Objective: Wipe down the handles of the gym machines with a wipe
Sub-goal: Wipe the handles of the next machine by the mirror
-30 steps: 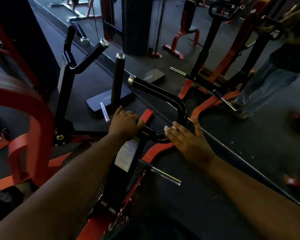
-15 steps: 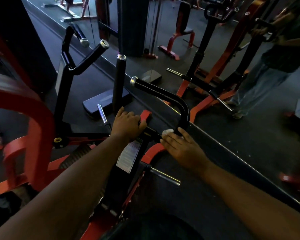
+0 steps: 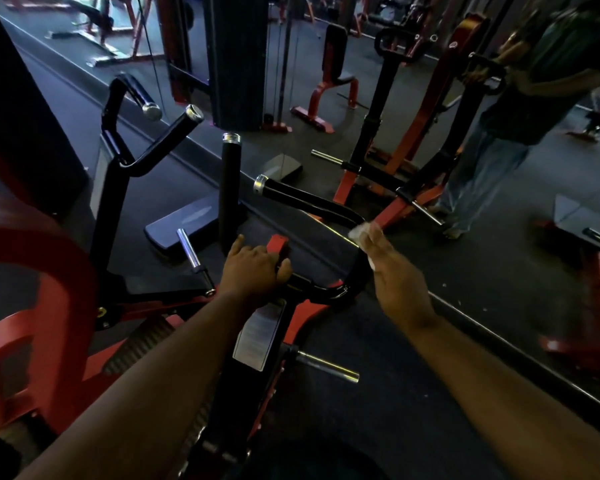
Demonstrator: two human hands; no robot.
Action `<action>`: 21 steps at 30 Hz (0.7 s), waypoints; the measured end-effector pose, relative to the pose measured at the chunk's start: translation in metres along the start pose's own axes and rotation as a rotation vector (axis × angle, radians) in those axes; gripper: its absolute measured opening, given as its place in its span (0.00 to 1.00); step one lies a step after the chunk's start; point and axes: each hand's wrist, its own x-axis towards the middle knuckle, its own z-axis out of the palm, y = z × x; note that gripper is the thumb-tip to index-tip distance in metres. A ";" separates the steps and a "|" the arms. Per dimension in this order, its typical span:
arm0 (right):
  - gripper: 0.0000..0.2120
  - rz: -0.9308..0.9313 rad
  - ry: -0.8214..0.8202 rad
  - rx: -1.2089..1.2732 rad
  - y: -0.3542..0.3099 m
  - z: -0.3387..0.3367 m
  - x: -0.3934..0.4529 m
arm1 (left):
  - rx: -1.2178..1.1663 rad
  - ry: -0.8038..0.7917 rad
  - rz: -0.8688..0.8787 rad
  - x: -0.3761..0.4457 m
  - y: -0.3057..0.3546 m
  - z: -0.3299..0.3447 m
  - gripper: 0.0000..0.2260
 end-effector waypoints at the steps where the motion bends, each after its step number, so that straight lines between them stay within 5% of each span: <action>1: 0.22 0.040 0.004 0.033 0.001 0.008 -0.018 | -0.008 0.013 0.007 0.000 0.000 0.001 0.24; 5: 0.28 0.218 0.105 0.144 0.001 0.020 -0.068 | 0.013 0.051 0.049 0.001 -0.002 0.003 0.26; 10: 0.18 0.259 0.402 0.216 -0.010 -0.010 0.009 | -0.005 0.076 0.077 0.003 -0.004 0.004 0.27; 16: 0.23 0.074 -0.276 -0.045 -0.038 0.001 0.121 | -0.010 0.084 0.054 0.001 -0.004 0.004 0.26; 21: 0.25 -0.041 -0.418 -0.103 -0.063 0.018 0.163 | 0.004 0.057 0.024 0.000 -0.002 -0.003 0.29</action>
